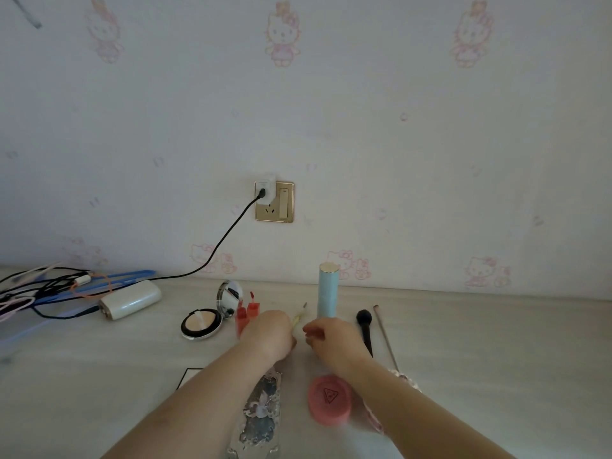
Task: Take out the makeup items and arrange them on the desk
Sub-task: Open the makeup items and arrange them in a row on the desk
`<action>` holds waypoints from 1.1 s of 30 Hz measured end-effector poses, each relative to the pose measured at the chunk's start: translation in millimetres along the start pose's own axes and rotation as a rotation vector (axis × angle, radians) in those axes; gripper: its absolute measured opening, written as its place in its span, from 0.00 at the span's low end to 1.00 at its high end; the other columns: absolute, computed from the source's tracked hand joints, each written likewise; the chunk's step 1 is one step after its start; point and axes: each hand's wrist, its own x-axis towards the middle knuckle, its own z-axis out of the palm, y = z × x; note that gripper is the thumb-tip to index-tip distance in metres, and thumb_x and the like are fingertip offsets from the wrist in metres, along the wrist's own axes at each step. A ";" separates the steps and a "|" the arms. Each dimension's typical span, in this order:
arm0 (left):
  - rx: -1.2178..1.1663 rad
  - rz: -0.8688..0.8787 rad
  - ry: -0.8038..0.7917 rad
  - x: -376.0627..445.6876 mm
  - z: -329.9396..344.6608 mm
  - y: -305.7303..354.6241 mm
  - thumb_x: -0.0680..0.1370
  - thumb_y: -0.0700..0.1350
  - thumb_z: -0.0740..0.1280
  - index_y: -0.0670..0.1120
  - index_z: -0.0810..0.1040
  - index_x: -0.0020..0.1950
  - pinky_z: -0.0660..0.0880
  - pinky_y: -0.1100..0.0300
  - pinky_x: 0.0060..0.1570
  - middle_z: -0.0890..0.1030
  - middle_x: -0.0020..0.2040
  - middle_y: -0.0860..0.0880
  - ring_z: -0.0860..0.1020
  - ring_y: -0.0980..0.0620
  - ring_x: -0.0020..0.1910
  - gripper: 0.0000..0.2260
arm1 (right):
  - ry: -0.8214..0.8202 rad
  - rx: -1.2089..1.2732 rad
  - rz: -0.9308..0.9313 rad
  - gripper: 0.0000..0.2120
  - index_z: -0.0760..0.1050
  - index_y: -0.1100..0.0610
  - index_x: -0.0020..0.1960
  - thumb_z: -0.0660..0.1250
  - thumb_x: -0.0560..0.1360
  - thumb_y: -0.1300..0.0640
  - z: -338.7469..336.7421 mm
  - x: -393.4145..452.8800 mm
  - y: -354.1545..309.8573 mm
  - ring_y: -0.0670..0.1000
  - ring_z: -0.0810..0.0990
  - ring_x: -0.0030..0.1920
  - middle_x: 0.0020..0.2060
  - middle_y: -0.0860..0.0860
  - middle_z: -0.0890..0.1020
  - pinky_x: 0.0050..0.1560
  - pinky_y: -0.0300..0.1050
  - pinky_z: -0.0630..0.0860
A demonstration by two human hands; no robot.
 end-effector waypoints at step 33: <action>-0.856 0.358 0.723 -106.8 -51.4 -74.3 0.74 0.44 0.70 0.45 0.81 0.43 0.76 0.55 0.44 0.83 0.36 0.49 0.81 0.52 0.37 0.03 | 0.027 1.368 -0.046 0.04 0.75 0.58 0.42 0.66 0.76 0.61 -34.8 -54.0 -120.5 0.45 0.81 0.36 0.33 0.50 0.81 0.39 0.40 0.80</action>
